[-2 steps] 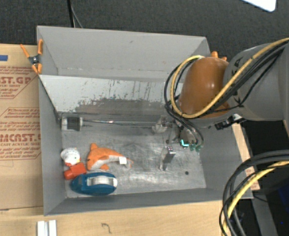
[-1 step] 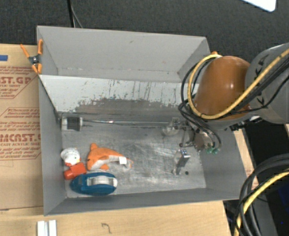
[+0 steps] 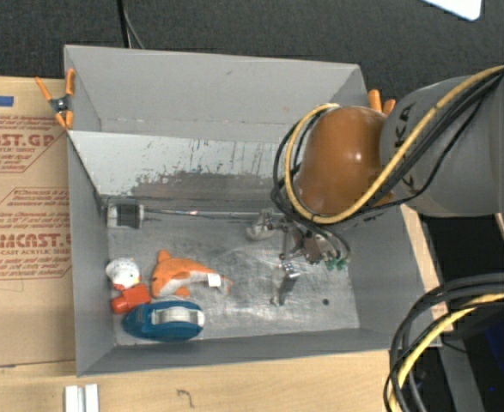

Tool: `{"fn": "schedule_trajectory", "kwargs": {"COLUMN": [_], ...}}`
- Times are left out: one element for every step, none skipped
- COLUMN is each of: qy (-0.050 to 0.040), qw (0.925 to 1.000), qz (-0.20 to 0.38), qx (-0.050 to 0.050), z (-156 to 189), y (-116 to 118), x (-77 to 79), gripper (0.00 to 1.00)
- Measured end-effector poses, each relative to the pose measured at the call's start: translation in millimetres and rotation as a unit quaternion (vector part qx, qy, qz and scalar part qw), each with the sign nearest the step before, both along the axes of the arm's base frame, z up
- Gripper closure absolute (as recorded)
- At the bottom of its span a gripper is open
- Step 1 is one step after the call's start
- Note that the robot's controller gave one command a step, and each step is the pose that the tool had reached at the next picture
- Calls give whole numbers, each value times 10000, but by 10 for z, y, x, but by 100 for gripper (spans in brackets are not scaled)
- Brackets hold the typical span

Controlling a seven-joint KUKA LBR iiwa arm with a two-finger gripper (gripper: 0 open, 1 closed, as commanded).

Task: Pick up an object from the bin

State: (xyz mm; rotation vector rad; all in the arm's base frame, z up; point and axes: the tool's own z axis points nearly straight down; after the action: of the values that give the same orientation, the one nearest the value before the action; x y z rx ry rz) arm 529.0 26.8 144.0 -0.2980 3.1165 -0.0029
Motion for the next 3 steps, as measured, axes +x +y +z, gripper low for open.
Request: {"fn": "schedule_trajectory", "kwargs": {"qy": [44,62,50], "qw": [10000,9993,9996], "qz": [54,364,267], "qx": [17,4,8], "z": [-484,-652,-692], "y": [256,367,499], "x": [64,66,105], "gripper": [0,0,0]}}
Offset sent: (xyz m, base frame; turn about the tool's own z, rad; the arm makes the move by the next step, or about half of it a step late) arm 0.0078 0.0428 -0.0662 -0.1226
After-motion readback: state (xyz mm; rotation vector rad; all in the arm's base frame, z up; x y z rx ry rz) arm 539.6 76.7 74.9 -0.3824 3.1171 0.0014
